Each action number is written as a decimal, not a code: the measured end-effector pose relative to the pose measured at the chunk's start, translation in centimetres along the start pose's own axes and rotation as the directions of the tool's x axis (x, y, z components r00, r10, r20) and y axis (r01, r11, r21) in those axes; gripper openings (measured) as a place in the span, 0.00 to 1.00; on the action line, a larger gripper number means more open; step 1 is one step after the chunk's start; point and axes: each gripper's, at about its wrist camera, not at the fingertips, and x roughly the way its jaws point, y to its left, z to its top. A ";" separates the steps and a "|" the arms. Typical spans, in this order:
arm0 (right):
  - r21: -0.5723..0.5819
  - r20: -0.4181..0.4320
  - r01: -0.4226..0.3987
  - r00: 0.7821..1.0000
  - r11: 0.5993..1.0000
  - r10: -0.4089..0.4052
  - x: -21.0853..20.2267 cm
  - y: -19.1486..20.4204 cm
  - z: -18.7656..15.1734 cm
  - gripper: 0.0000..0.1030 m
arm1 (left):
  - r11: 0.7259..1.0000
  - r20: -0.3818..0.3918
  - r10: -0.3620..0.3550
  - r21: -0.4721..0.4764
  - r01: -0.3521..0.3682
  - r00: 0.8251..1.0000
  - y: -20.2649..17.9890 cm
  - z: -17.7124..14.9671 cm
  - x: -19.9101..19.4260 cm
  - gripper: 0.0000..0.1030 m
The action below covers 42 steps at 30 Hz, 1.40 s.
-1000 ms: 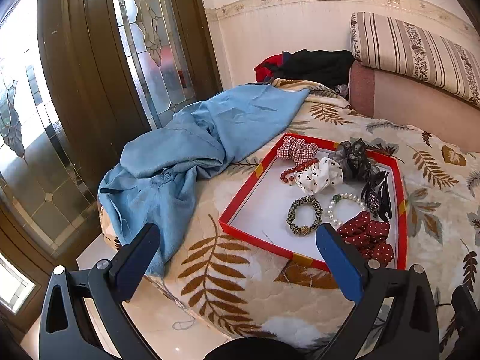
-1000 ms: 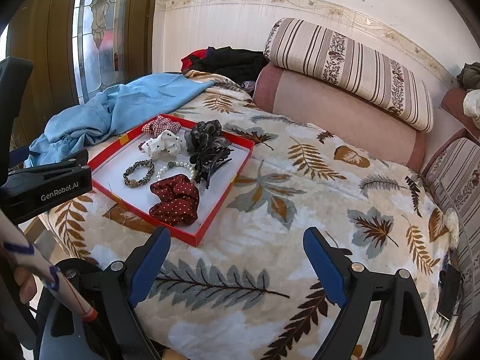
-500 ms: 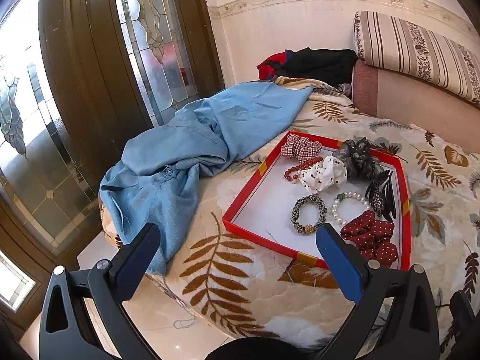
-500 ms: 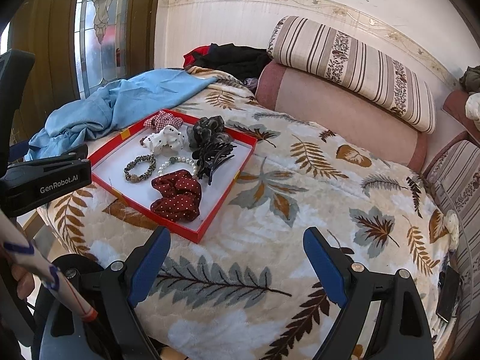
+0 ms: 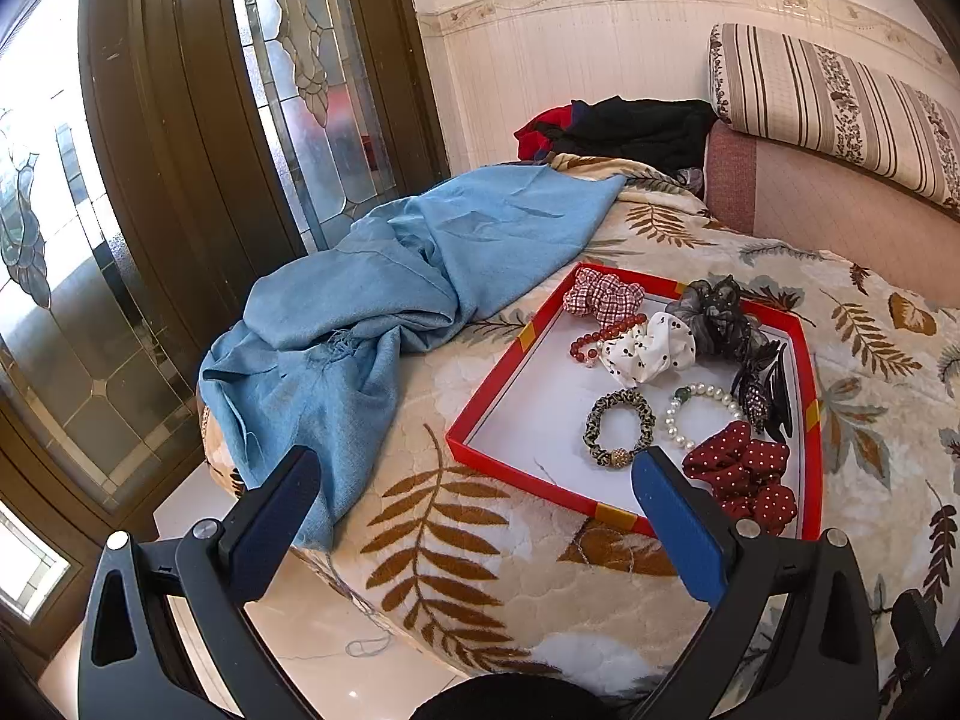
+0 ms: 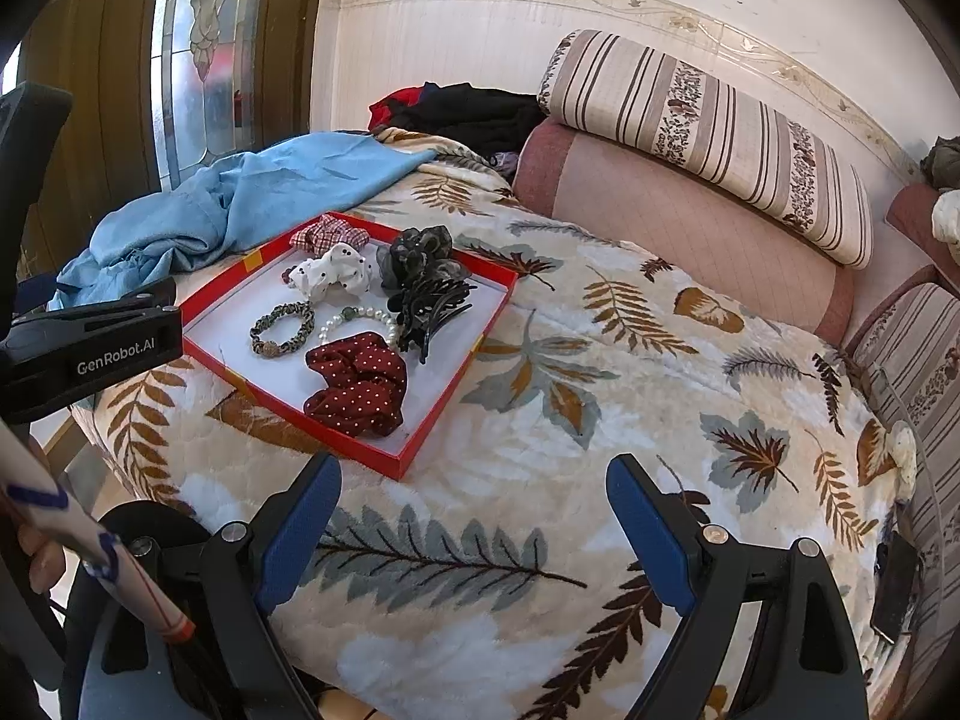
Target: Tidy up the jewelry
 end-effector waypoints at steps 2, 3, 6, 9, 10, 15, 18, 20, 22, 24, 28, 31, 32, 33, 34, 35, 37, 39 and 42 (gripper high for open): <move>0.000 -0.003 -0.001 1.000 1.000 0.001 0.0 0.0 -0.2 0.90 | 1.000 0.000 -0.001 0.000 0.001 1.000 0.0 0.0 -0.1 1.00; -0.001 -0.005 -0.001 1.000 1.000 0.001 0.1 0.0 -0.2 0.90 | 1.000 0.000 -0.001 0.000 0.001 1.000 0.0 0.0 -0.1 1.00; -0.003 -0.008 0.001 1.000 1.000 -0.001 0.1 0.0 -0.1 0.90 | 1.000 -0.001 0.001 -0.001 -0.001 1.000 0.0 0.0 -0.1 1.00; -0.006 -0.012 0.002 1.000 1.000 -0.002 0.2 0.1 -0.1 0.90 | 1.000 -0.003 0.001 -0.003 -0.001 1.000 0.1 0.0 0.0 1.00; -0.006 -0.013 0.002 1.000 1.000 -0.002 0.2 0.1 -0.2 0.90 | 1.000 -0.004 0.000 -0.004 0.000 1.000 0.1 -0.1 0.0 1.00; -0.004 -0.020 0.002 1.000 1.000 -0.002 0.4 0.1 -0.2 0.90 | 1.000 -0.005 -0.001 -0.003 0.001 1.000 0.1 -0.1 0.0 1.00; -0.006 -0.022 0.002 1.000 1.000 -0.002 0.5 0.1 -0.2 0.90 | 1.000 -0.006 -0.001 -0.005 0.001 1.000 0.2 -0.2 0.1 1.00; -0.005 -0.021 0.001 1.000 1.000 -0.002 0.5 0.2 -0.2 0.90 | 1.000 -0.011 -0.003 -0.007 0.002 1.000 0.3 -0.1 0.2 1.00; -0.005 -0.024 0.002 1.000 1.000 -0.002 0.6 0.2 -0.2 0.90 | 1.000 -0.022 -0.006 -0.016 0.006 1.000 0.4 -0.3 0.5 1.00; -0.004 -0.027 0.000 1.000 1.000 -0.001 0.7 0.1 -0.1 0.90 | 1.000 -0.027 -0.001 -0.022 0.000 1.000 0.5 -0.4 0.7 1.00; -0.004 -0.028 -0.001 1.000 1.000 0.001 0.9 0.1 -0.2 0.90 | 1.000 -0.031 0.001 -0.027 -0.002 1.000 0.7 -0.3 1.0 1.00; -0.003 -0.031 -0.002 1.000 1.000 0.002 0.9 0.1 -0.2 0.90 | 1.000 -0.034 0.004 -0.030 -0.005 0.999 0.6 -0.3 1.1 1.00; -0.003 -0.031 -0.003 1.000 1.000 0.003 1.0 0.1 -0.2 0.90 | 1.000 -0.034 0.005 -0.030 -0.007 0.999 0.7 -0.3 1.1 1.00; -0.004 -0.031 -0.001 1.000 1.000 0.001 1.0 0.1 -0.2 0.90 | 0.999 -0.034 0.005 -0.031 -0.006 0.999 0.7 -0.3 1.2 1.00; -0.004 -0.031 -0.001 1.000 1.000 0.001 1.0 0.1 -0.2 0.90 | 1.000 -0.034 0.005 -0.030 -0.006 0.999 0.8 -0.2 1.2 1.00; -0.004 -0.031 -0.002 1.000 1.000 0.002 1.0 0.1 -0.2 0.90 | 1.000 -0.034 0.007 -0.030 -0.008 0.999 0.8 -0.2 1.2 1.00; -0.004 -0.031 -0.003 1.000 1.000 0.003 1.1 0.1 -0.2 0.90 | 0.999 -0.033 0.007 -0.034 -0.008 0.999 0.9 -0.2 1.3 1.00; -0.004 -0.032 -0.003 0.999 1.000 0.003 1.1 0.1 -0.2 0.90 | 0.999 -0.034 0.008 -0.036 -0.009 0.999 1.1 -0.2 1.4 1.00; -0.004 -0.033 -0.004 0.999 1.000 0.004 1.2 0.1 -0.2 0.90 | 0.999 -0.034 0.019 -0.038 -0.020 0.999 1.2 -0.1 1.5 1.00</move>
